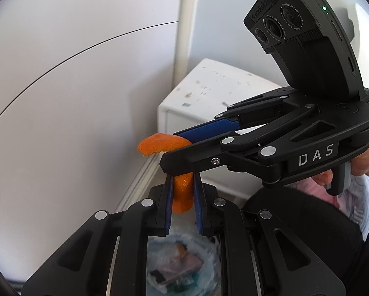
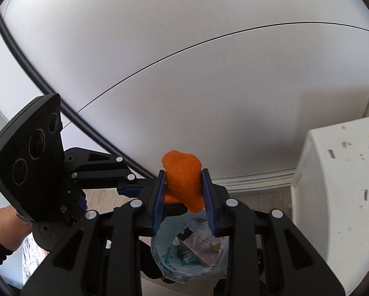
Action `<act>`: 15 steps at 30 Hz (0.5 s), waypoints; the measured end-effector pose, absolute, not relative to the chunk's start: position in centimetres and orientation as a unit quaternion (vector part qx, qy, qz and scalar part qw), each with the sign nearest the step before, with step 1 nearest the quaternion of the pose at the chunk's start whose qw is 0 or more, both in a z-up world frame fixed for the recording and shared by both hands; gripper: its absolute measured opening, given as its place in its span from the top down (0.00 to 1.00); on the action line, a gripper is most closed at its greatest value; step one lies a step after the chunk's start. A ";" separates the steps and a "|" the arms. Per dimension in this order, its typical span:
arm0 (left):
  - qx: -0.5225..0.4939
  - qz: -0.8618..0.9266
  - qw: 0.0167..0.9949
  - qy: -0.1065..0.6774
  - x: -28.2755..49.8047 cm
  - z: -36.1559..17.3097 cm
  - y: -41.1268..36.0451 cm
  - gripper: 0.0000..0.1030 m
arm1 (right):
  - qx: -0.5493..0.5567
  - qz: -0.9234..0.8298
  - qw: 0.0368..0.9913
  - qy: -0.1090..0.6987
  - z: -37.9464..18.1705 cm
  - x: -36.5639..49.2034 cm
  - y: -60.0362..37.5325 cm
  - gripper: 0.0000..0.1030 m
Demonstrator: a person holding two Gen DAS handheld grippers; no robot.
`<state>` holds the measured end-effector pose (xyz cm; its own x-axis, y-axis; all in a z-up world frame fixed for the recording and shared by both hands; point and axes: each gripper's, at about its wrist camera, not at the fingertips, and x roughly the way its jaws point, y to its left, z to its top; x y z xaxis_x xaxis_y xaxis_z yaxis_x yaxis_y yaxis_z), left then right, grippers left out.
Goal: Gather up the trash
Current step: 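Carry the orange peel pieces in both grippers over the blue bin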
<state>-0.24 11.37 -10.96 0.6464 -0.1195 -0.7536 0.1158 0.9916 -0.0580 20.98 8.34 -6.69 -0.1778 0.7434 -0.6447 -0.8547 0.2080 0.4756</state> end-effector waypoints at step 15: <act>-0.044 -0.001 0.907 0.419 -8.6 -13.2 15.9 0.87 | -0.111 0.664 0.594 0.441 -8.9 14.7 14.9 0.72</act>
